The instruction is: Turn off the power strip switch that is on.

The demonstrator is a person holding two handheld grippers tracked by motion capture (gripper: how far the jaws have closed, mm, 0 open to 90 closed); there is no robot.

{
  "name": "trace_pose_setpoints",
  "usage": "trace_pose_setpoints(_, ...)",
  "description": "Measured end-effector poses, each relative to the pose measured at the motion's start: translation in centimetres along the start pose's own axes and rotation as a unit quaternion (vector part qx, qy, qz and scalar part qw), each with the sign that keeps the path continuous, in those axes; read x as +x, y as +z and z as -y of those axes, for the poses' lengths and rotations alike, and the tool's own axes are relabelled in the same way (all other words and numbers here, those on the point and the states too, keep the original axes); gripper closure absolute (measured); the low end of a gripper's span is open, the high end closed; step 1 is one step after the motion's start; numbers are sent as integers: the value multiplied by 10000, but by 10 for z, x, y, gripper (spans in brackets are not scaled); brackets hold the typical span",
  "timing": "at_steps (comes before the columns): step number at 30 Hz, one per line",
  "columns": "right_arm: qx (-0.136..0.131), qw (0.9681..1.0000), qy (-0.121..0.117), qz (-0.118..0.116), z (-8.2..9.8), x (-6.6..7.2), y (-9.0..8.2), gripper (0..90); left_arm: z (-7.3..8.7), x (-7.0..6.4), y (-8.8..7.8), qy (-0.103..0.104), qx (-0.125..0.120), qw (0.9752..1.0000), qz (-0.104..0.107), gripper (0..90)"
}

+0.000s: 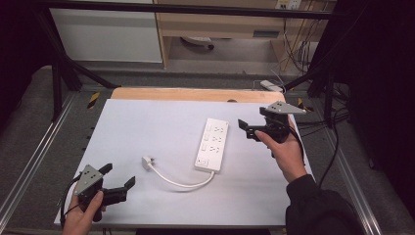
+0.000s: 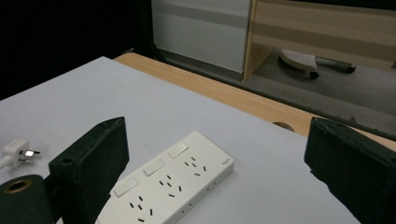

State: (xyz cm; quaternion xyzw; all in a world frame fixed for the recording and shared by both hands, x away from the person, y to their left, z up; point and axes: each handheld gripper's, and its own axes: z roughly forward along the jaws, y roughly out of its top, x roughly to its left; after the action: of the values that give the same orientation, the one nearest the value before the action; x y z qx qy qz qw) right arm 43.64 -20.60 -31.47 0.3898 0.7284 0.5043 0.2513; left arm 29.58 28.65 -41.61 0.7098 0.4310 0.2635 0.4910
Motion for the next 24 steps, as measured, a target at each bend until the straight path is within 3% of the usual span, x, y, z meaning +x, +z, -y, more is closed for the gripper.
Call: trace_pose_setpoints(24,239,9997,25,-82,-6,-2,48,119,1,2,1,9,41,10000,-19,45)
